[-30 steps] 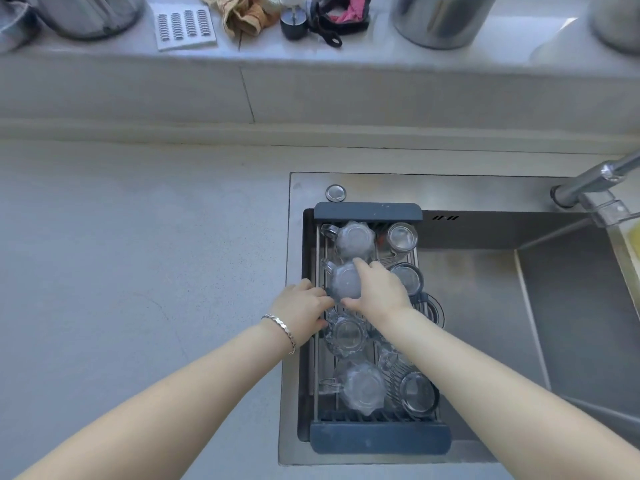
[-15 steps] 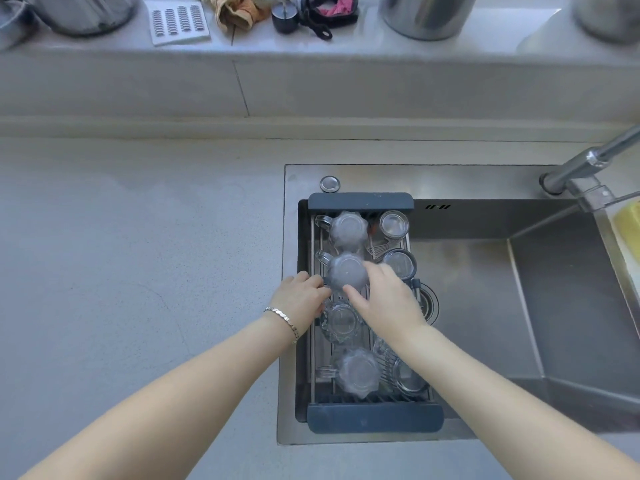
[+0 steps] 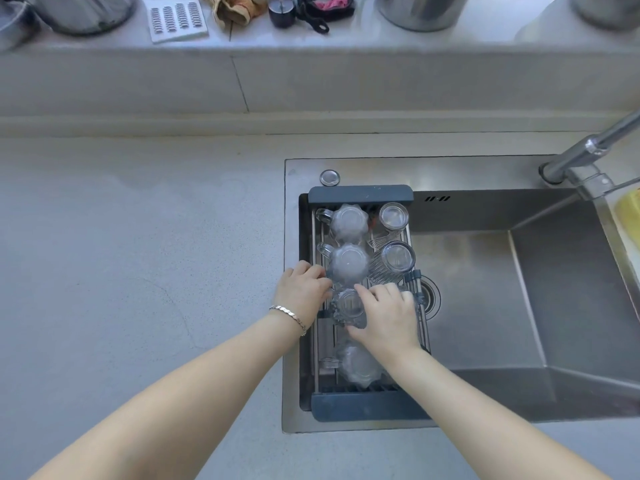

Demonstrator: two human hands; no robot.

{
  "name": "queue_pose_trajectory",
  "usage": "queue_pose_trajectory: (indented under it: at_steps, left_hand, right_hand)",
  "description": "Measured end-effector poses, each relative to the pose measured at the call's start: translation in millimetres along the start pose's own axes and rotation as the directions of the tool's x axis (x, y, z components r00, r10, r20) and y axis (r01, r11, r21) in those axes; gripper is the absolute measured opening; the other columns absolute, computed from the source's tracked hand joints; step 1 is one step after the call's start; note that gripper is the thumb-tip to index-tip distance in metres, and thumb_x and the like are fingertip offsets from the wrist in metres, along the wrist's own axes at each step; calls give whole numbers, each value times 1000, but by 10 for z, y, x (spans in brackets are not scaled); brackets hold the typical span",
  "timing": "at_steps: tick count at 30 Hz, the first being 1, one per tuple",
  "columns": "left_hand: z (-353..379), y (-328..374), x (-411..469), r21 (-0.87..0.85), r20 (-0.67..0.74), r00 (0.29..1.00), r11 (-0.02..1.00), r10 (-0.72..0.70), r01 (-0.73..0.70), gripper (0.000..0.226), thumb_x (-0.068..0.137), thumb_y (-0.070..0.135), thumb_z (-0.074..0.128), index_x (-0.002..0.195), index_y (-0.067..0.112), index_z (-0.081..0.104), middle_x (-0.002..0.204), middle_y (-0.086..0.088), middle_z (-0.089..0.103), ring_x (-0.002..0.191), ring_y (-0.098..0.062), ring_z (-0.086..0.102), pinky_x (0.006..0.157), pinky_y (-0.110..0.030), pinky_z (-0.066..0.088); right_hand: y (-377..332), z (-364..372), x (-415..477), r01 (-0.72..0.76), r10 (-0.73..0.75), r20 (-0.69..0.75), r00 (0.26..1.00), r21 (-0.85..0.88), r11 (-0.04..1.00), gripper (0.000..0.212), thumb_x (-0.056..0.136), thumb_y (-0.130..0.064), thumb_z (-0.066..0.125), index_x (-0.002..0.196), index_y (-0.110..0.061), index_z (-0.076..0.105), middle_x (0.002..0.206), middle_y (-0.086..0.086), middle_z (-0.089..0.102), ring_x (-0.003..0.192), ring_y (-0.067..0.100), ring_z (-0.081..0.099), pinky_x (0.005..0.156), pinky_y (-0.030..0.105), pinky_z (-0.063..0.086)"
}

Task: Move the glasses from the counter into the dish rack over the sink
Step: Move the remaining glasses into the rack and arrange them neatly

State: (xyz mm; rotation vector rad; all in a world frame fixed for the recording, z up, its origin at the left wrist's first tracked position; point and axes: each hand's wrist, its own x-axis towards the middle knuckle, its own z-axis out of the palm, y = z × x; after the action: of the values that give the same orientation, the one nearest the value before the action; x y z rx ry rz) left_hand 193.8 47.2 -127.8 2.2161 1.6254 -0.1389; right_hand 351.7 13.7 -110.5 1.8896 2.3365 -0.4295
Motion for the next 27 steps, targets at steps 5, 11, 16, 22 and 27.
queue_pose_trajectory:
  at_steps: [5,11,16,22,27]
  left_hand:
    - [6,77,-165,-59,-61,997,997,-45,42,32,95,23,44,125,17,54,130,1,56,121,-20,44,93,-32,37]
    - [-5,224,-681,-156,190,979,987,71,-42,27,87,33,55,104,15,66,105,-1,66,103,-21,45,85,-30,41]
    - [204,413,-822,65,288,957,997,13,-33,17,90,16,50,101,8,61,105,-7,64,106,-26,44,84,-33,40]
    - [254,404,-713,129,179,982,988,59,-83,20,91,7,47,104,10,61,106,-7,63,111,-26,44,86,-36,36]
    - [124,293,-552,164,149,986,982,71,-95,20,88,6,51,103,11,64,105,-5,63,110,-25,43,85,-34,36]
  right_hand:
    - [3,-1,29,11,-9,41,999,-42,999,73,67,-56,69,125,-16,48,112,5,60,109,25,49,90,38,37]
    - [147,-190,-199,87,-81,-33,996,266,960,62,76,-44,68,127,-13,49,119,5,58,115,25,46,97,36,34]
    - [215,-179,-574,200,-249,284,926,189,961,61,78,-39,63,131,-17,43,130,0,51,122,23,38,104,36,29]
    - [83,5,-628,189,-178,250,952,-20,982,75,77,-44,63,138,-18,28,131,4,50,126,25,32,101,38,26]
    - [-27,127,-679,59,-60,151,987,14,998,74,75,-59,57,131,-14,39,118,5,60,119,23,38,95,37,28]
